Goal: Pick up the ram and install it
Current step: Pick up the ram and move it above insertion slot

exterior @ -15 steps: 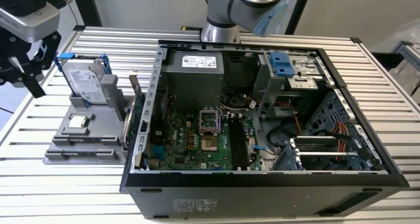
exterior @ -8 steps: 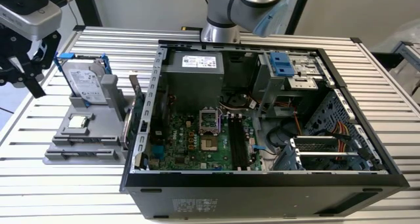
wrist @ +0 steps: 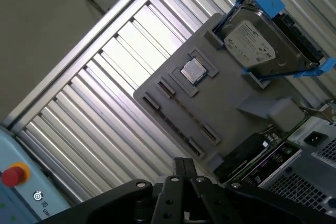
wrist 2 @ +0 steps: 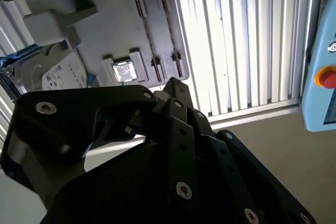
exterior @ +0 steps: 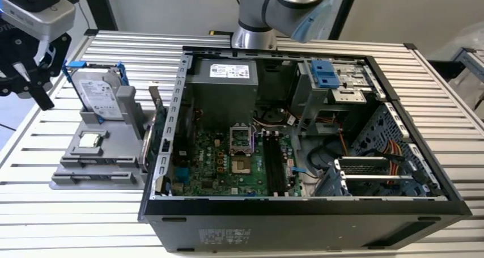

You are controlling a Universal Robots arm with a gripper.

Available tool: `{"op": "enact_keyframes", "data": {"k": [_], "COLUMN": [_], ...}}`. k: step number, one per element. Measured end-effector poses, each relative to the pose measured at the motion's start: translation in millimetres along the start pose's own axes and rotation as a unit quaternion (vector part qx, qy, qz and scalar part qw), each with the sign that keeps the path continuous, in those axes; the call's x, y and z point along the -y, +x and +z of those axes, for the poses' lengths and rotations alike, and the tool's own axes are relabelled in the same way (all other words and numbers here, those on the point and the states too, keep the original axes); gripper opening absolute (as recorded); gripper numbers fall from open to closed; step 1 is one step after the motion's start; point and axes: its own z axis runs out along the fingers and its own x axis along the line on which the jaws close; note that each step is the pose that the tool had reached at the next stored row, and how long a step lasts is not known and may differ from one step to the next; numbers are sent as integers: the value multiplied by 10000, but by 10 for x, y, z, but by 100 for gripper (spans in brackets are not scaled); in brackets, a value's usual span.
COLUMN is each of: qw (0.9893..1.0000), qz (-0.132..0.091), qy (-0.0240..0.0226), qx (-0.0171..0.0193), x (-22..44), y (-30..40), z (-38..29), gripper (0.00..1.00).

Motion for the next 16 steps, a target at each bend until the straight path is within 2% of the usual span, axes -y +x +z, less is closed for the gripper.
{"op": "enact_keyframes", "data": {"k": [3,9,14,16], "qw": [9999,9995,9985,9980], "qz": [-101,-310,-527,-605], "qy": [-3,-69,-91,-112], "qx": [5,77,102,128], "x": [-12,-18,-18,-18], "y": [-12,-17,-18,-18], "z": [-1,-1,-1,0], "gripper": [0,0,0,0]}}
